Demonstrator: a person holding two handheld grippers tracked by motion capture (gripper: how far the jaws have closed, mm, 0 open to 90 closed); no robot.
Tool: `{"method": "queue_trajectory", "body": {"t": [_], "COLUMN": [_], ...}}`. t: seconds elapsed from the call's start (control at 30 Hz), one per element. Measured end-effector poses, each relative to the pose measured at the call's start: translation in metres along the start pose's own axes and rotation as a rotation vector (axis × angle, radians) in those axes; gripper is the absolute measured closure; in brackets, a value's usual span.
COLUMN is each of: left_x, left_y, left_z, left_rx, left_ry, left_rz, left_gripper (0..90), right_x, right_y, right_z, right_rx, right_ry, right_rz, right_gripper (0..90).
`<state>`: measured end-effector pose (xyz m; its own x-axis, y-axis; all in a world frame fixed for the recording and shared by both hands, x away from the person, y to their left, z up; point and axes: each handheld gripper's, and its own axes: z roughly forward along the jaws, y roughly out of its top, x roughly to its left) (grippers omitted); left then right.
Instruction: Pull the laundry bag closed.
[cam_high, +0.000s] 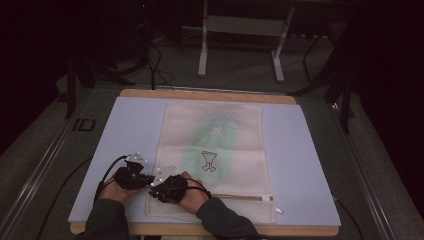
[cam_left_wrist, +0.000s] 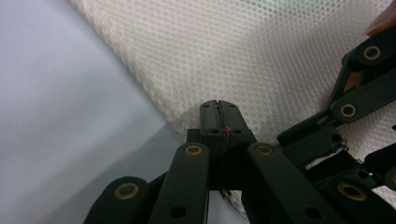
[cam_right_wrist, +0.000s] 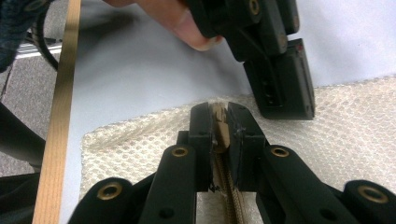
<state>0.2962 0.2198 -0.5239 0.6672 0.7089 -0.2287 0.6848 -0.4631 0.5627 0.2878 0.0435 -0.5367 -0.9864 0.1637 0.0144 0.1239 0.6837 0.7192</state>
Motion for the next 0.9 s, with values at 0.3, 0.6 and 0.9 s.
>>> {"method": "queue_trajectory", "body": {"t": [0.3, 0.6, 0.9], "left_x": [-0.005, -0.005, -0.004], "left_y": [-0.004, -0.004, -0.005], "left_z": [-0.003, -0.003, -0.003], "left_rx": [0.006, 0.011, 0.006], "left_ry": [0.029, 0.027, 0.021], "left_rz": [-0.014, -0.019, -0.016], "left_gripper": [89.6, 89.8, 89.8], "right_x": [0.003, 0.003, 0.001], "right_y": [-0.002, -0.003, -0.008], "right_z": [0.0, -0.003, -0.011], "right_rx": [-0.015, -0.007, 0.011], "right_ry": [-0.02, -0.022, -0.015], "right_rz": [-0.006, -0.008, -0.005], "right_gripper": [81.5, 81.9, 81.9]}}
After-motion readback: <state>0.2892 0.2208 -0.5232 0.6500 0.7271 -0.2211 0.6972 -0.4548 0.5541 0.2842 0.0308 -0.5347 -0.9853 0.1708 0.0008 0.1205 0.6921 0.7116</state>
